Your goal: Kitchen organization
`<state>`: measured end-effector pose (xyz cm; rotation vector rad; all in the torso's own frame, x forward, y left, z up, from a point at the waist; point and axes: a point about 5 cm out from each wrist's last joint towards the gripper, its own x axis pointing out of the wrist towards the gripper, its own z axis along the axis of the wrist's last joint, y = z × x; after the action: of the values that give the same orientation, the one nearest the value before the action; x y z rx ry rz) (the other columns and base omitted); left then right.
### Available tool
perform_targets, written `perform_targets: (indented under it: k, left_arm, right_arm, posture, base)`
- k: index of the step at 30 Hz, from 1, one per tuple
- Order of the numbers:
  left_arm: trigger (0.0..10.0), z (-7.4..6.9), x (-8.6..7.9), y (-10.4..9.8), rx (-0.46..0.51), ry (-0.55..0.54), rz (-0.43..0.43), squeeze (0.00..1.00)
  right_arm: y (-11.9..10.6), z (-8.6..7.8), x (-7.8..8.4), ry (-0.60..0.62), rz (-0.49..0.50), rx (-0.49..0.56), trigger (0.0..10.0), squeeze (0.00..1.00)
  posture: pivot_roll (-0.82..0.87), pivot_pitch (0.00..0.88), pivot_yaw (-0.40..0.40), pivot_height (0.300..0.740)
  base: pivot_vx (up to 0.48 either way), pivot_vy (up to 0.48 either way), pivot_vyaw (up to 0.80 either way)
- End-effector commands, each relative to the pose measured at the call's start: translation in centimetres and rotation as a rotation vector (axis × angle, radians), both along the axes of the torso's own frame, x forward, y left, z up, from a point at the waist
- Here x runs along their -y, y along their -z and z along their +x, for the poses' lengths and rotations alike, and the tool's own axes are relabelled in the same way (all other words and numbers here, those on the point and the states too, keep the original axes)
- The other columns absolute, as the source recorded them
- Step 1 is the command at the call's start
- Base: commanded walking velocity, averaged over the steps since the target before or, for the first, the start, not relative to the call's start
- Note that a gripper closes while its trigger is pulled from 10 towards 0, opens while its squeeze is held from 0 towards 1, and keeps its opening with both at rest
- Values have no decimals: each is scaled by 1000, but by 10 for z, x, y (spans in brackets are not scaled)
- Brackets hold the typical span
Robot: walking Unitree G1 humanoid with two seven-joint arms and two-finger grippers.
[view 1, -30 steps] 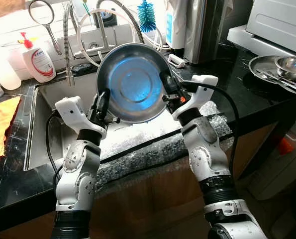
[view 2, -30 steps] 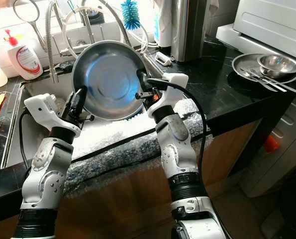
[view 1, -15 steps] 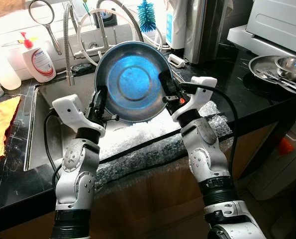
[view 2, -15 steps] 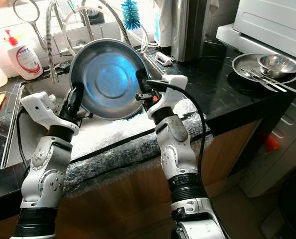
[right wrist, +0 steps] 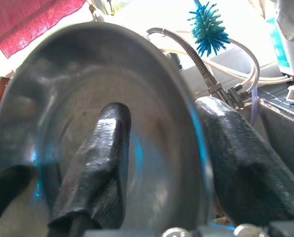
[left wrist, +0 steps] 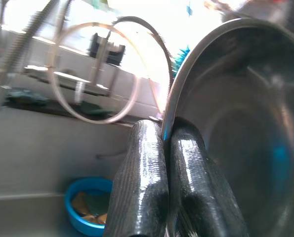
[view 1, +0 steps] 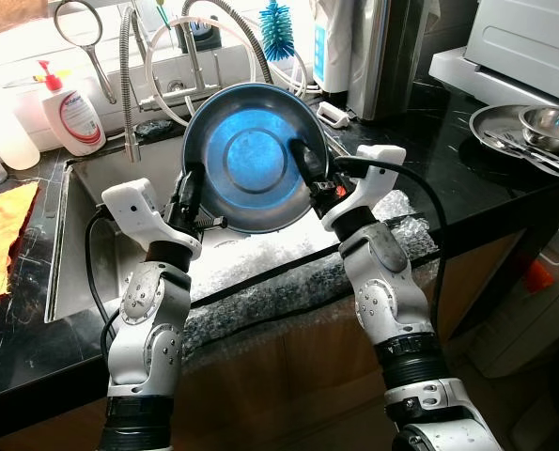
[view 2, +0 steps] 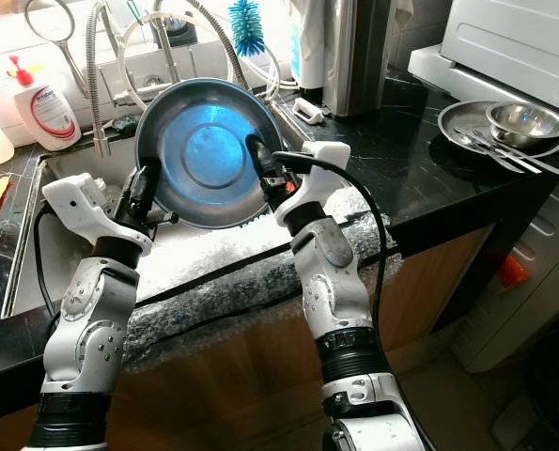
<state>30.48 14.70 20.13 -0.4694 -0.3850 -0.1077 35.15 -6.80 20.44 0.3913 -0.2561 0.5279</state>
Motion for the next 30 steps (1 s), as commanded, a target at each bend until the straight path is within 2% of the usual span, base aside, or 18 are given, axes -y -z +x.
perform_targets:
  k: [1,2,3,4,6,7,10,11,12,13,15,16,20,22,28,30]
  left_arm:
    - [0,1,-14,-7,27,-81,-35,0]
    - [0,1,-16,-7,28,-89,-46,0]
    - [0,1,-18,-8,29,-102,-59,0]
    - [0,1,-21,-8,30,-120,-68,0]
    - [0,0,-26,-9,33,-149,-80,0]
    - [0,0,-27,-9,34,-156,-89,0]
    - [0,0,-31,-9,35,-194,-95,0]
    - [2275,0,-34,-10,36,-236,-58,0]
    - [3098,0,-34,-11,37,-253,-38,0]
    - [10000,0,-35,-12,40,-278,-4,0]
    - [10000,0,-36,-12,44,-292,34,0]
    - [10000,0,-39,-11,42,-312,80,0]
    - [10000,1,-42,-9,34,-344,178,0]
    - [10000,1,-46,-5,21,-356,228,0]
    - [10000,7,-50,2,-18,-361,315,0]
    - [10000,10,-50,5,-32,-357,339,0]
  right_arm:
    - [-8,-3,-6,-18,-6,29,10000,1000]
    - [-8,-2,-6,-16,-6,27,10000,1000]
    - [-8,-2,-6,-15,-4,25,10000,792]
    - [-8,-2,-6,-14,-4,24,10000,714]
    - [-8,-2,-7,-12,-6,23,10000,698]
    - [-8,-2,-7,-9,-9,23,10000,8]
    - [-7,-1,-6,8,-15,20,10000,0]
    - [-7,0,-5,20,-16,19,10000,0]
    - [-8,0,-4,29,-20,22,10000,0]
    - [-10,0,0,77,-46,53,10000,0]
    - [-15,-2,6,143,-118,119,10000,0]
    - [-19,-5,11,187,-182,172,10000,0]
    - [-23,-11,22,241,-196,203,10000,0]
    - [-24,-17,30,280,-234,223,10000,0]
    - [-11,-30,45,350,-315,219,10000,0]
    - [0,-34,49,367,-338,186,10000,0]
  posture:
    - [-159,0,103,740]
    - [-159,0,103,740]
    - [-159,0,102,740]
    - [-159,0,102,740]
    - [-159,0,102,740]
    - [-159,0,102,740]
    - [-161,0,103,740]
    - [-162,0,101,740]
    - [-162,0,101,740]
    - [-162,0,101,740]
    - [-161,0,100,740]
    - [-165,0,100,740]
    - [-168,0,100,740]
    - [-174,0,103,740]
    - [-189,0,110,740]
    - [-192,0,115,740]
  base:
    - [0,0,0]
    - [0,0,0]
    - [0,0,0]
    - [0,0,0]
    - [0,0,0]
    - [0,0,0]
    - [0,0,0]
    - [0,0,0]
    - [0,0,0]
    - [0,0,0]
    - [0,0,0]
    - [0,0,0]
    - [0,0,0]
    - [0,0,0]
    - [0,0,0]
    - [0,0,0]
